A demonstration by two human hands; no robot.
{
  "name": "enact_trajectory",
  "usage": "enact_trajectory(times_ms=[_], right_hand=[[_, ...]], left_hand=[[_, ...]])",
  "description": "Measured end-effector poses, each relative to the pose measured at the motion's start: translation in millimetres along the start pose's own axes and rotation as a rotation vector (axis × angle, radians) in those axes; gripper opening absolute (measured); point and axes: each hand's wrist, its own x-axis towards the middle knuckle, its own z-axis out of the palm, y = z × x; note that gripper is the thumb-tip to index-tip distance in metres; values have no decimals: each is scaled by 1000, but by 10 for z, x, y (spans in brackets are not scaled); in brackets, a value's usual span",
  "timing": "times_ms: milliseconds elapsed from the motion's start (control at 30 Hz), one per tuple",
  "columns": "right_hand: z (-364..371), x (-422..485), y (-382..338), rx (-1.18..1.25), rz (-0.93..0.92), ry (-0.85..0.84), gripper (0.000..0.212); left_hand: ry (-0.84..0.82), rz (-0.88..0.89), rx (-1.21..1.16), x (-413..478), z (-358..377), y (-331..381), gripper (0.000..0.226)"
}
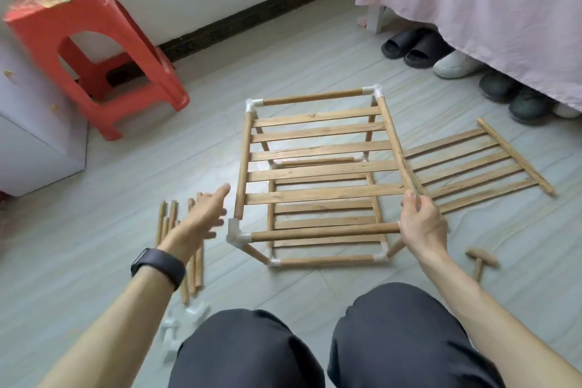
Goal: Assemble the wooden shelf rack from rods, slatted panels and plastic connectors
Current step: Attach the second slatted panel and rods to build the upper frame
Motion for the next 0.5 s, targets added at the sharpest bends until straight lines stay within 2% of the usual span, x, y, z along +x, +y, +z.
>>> enact_trajectory(times_ms=[67,100,200,300,433,500], right_hand=[[12,-19,1,-16,-13,10,49],[11,-26,-4,-21,-20,14,50],[-3,-33,-47,-9,-13,-4,49],[-4,-47,-98,-7,-17,-38,49],[26,-61,-132,-31,2,-29,52],[31,-49,-137,-32,14,-20,54]], left_hand=[[-236,-126,-256,-18,88,-282,64],[-272,-150,-366,-6,140,-330,63],[-247,-222,-549,33,261,-226,56],[-186,-263,-546,73,346,-66,55],[-44,-160,-734,198,453,-31,47],[3,-115,-757,235,488,-80,45]])
